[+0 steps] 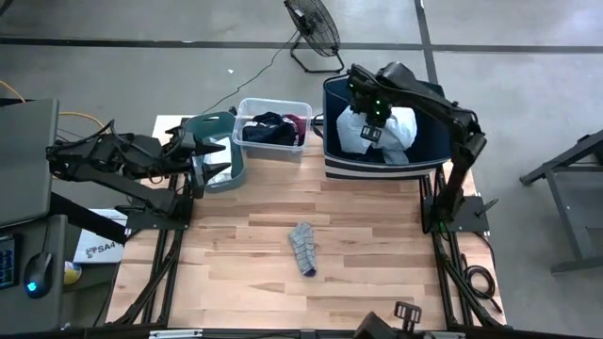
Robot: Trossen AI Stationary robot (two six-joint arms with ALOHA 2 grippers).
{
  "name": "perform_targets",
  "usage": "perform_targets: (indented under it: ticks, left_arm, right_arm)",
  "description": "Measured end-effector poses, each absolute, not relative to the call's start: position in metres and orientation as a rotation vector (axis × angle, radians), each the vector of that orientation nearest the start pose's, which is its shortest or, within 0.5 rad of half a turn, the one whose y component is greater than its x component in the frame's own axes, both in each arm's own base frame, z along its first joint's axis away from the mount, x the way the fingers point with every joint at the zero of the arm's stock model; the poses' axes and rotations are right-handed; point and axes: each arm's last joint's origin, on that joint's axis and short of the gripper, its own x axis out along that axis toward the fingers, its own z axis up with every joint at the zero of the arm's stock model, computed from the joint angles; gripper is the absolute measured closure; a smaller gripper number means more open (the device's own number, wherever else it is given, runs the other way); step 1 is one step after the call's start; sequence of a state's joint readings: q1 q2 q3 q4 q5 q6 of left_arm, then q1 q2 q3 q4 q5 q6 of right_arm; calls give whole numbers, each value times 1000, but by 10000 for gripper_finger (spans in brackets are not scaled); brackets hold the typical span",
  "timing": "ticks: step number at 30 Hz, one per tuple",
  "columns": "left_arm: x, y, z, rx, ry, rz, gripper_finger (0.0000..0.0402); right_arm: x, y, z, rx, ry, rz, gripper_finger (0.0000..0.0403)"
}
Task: Pick & Place Cloths
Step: Put the white polo shirt into the blue laundry organizer, then put the gray sock into the blue bin
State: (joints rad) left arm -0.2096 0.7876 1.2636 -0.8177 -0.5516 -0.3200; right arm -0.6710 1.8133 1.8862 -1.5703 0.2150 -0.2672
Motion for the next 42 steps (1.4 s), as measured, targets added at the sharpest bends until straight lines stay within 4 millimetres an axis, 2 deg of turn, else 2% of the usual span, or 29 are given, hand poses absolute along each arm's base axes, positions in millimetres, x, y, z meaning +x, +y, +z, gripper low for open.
perform_targets:
  ticks: [6, 11, 24, 28, 32, 42]
  left_arm:
    - [112, -9, 423, -188, 289, 341, 167]
    - [112, -10, 423, -191, 299, 316, 167]
    - [112, -11, 419, -182, 338, 303, 167]
    - [118, -12, 418, -172, 358, 301, 167]
    - [134, -16, 412, -129, 410, 299, 167]
    - [199, -32, 380, -63, 628, 235, 167]
  right_arm:
    - [265, -218, 324, 196, 1605, -459, 376]
    - [266, -218, 322, 233, 1599, -471, 369]
    - [265, -215, 326, 539, 1482, -614, 197]
    - [258, -209, 339, 653, 1401, -626, 171]
    - [248, -200, 356, 679, 1332, -663, 166]
    - [203, -149, 418, 672, 1083, -720, 165]
